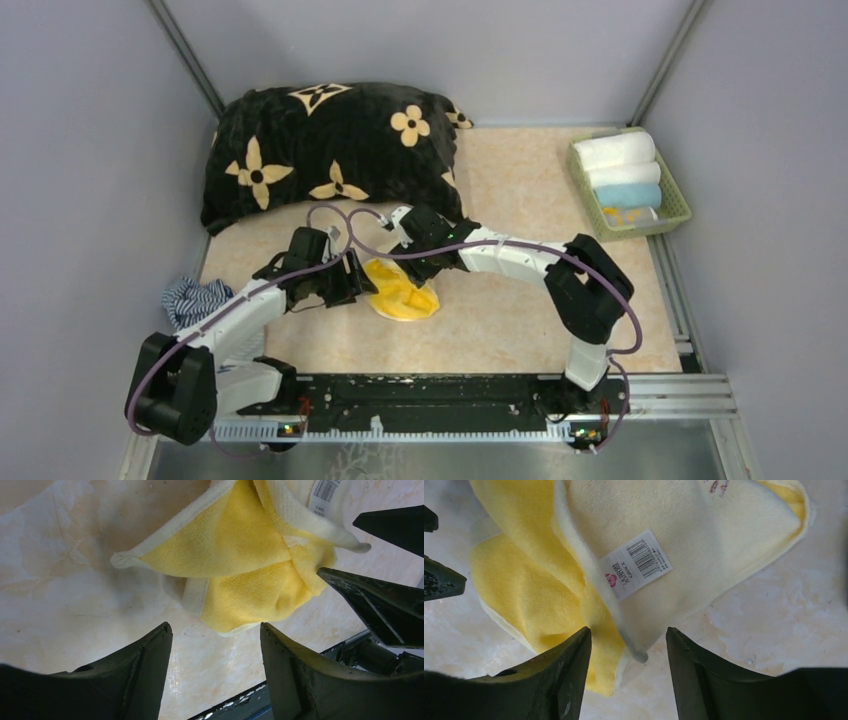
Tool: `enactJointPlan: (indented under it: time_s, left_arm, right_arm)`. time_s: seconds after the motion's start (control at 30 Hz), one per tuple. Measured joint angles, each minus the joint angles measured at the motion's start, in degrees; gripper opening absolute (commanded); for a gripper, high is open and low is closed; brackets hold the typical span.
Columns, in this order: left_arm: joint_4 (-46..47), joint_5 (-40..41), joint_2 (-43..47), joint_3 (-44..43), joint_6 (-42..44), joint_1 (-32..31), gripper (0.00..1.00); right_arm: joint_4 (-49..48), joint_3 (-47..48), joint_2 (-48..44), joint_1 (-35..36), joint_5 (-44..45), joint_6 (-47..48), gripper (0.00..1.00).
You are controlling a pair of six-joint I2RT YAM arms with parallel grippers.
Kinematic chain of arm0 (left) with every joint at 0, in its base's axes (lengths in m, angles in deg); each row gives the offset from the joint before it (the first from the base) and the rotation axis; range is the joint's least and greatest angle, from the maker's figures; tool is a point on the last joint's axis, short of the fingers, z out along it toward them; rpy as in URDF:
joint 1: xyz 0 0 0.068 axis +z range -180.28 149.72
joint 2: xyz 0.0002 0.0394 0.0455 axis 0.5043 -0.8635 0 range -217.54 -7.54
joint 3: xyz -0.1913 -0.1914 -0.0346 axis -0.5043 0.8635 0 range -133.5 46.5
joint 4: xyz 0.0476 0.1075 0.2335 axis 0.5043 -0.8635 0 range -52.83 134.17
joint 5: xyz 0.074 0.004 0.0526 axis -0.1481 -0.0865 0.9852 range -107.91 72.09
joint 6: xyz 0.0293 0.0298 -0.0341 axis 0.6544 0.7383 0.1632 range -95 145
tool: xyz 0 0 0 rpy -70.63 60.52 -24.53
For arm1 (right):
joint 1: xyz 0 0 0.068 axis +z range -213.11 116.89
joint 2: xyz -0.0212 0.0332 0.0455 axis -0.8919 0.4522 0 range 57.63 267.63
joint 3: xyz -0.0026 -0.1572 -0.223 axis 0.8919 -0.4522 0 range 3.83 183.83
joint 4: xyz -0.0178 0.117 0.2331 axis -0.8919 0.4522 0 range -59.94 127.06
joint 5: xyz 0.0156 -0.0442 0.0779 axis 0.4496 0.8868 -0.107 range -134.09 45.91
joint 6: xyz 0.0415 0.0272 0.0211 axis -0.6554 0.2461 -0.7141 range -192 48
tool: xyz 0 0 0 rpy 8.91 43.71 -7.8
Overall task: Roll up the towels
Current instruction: Place the towel at the center of the board, then flatten out the towel at the center of the board.
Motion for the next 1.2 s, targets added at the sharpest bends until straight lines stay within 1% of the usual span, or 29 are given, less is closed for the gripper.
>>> enactJointPlan:
  time_s: [0.07,0.1,0.2,0.27,0.3,0.47,0.57,0.67,0.7,0.73,0.77,0.8,0.87,0.93,0.97,1.07,1.17,1.2]
  left_arm:
    - [0.15,0.00,-0.52,0.00,-0.39,0.00,0.69]
    - [0.20,0.00,-0.79,0.00,-0.59,0.00,0.68]
    - [0.55,-0.09,-1.57,0.02,-1.20,-0.04,0.67]
    - [0.98,-0.20,-2.05,0.02,-1.62,-0.24,0.66]
    - [1.11,-0.20,-2.23,0.04,-1.92,-0.44,0.66]
    - [2.32,-0.17,-3.91,0.09,-3.06,-2.47,0.65]
    - [3.48,-0.15,-5.53,0.09,-3.82,-3.72,0.64]
    - [4.74,-0.02,-7.72,0.09,-4.48,-4.74,0.59]
    - [5.16,0.11,-8.50,0.09,-4.68,-5.14,0.55]
    - [5.53,0.37,-9.29,0.07,-4.83,-5.55,0.49]
    - [5.88,0.48,-10.08,0.02,-5.09,-5.92,0.41]
    - [6.27,0.72,-10.95,-0.31,-5.22,-6.23,0.31]
    - [7.26,1.33,-12.59,-0.63,-5.33,-6.82,0.16]
    - [7.28,2.34,-13.14,-0.68,-5.51,-6.86,0.05]
    - [6.97,3.06,-13.09,-0.70,-5.68,-6.86,0.01]
    - [4.20,6.67,-11.69,-1.79,-5.25,-6.64,0.00]
    - [-0.13,9.99,-8.76,-4.90,-3.93,-4.98,0.00]
    - [-1.70,11.41,-7.15,-7.21,-3.04,-4.24,0.00]
  right_arm:
    - [-0.70,0.04,1.57,0.00,-0.68,1.31,0.44]
    - [-0.85,0.15,2.05,0.00,-0.79,1.75,0.35]
    - [-1.44,0.37,3.06,0.00,-1.03,2.75,0.15]
    - [-1.22,0.70,3.06,0.00,-1.01,3.32,0.04]
    - [-1.27,0.98,3.02,0.00,-0.90,3.43,0.00]
    - [0.26,1.49,0.74,-0.59,-0.42,3.02,0.00]
    - [2.03,1.99,-1.86,-1.92,-2.08,1.95,0.00]
    - [2.67,2.05,-4.70,-3.48,-4.02,0.37,0.00]
    - [2.67,2.05,-5.44,-3.80,-4.33,-0.13,0.00]
    - [2.60,1.99,-6.29,-4.13,-4.85,-0.90,0.00]
    - [2.38,1.79,-6.95,-4.26,-5.14,-1.60,0.00]
    - [2.08,1.38,-7.45,-4.39,-5.40,-2.16,0.00]
    - [1.81,0.00,-8.63,-4.87,-6.01,-3.76,0.00]
    - [2.12,-1.75,-9.60,-5.86,-6.43,-5.33,0.00]
    - [2.54,-2.51,-10.08,-6.93,-6.47,-6.23,0.00]
    - [4.35,-3.98,-11.96,-12.07,-6.43,-8.22,0.00]
    - [6.71,-4.50,-15.26,-19.74,-7.45,-9.66,0.00]
    - [7.43,-4.55,-16.68,-23.04,-8.22,-9.79,0.00]
